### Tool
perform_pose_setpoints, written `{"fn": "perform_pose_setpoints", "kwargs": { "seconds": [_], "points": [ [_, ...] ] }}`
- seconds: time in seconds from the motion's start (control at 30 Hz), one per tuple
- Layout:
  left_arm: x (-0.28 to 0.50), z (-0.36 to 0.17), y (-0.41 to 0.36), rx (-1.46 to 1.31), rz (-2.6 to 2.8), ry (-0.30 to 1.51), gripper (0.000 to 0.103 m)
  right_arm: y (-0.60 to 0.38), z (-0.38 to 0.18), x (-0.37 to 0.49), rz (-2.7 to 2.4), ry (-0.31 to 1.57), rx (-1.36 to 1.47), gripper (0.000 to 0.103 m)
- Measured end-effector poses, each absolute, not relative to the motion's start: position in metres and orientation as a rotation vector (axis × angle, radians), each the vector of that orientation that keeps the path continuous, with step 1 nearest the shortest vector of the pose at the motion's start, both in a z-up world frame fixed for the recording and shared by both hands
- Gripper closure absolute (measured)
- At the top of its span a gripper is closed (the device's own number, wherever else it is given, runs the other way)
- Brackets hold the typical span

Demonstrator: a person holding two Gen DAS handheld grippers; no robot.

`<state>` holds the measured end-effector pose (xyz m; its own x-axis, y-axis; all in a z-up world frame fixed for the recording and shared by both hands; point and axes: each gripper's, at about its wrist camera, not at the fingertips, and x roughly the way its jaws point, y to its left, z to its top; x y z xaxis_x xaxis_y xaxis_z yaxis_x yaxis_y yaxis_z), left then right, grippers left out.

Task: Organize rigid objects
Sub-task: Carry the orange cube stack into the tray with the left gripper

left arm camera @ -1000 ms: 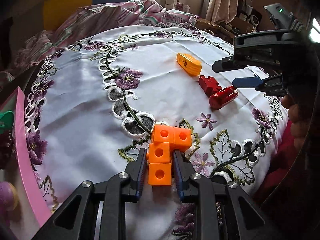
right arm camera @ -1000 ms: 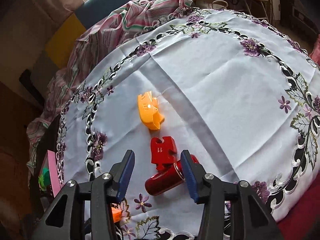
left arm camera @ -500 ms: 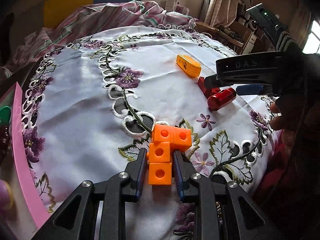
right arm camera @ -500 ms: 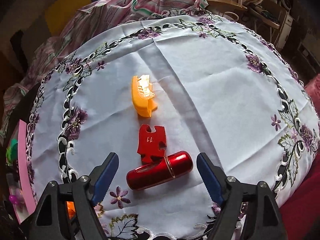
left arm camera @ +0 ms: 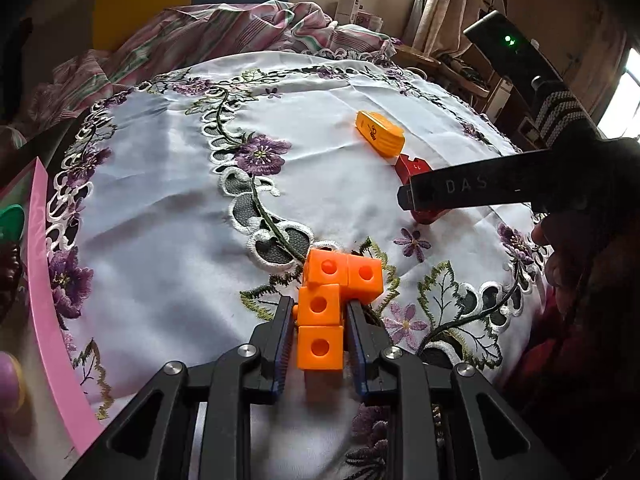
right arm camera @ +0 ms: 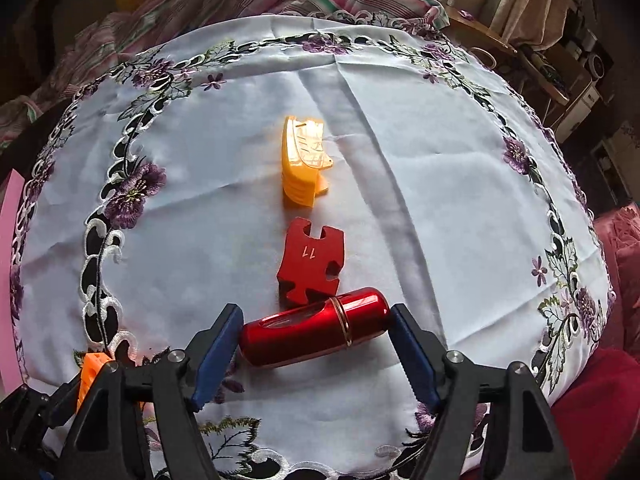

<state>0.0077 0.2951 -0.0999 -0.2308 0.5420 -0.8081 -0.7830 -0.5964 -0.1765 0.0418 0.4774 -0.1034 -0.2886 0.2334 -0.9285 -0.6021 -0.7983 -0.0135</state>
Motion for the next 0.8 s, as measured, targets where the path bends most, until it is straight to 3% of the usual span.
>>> {"fn": "perform_pose_setpoints", "kwargs": {
  "seconds": [0.17, 0.8],
  "points": [
    [0.006, -0.096, 0.286, -1.14, 1.946, 0.319, 0.077, 0.466, -0.104, 0.034, 2.224, 0.528, -1.492, 0.027],
    [0.005, -0.034, 0.237, -1.033, 2.113, 0.253, 0.077, 0.44, -0.112, 0.02, 2.248, 0.361, -1.568, 0.027]
  ]
}}
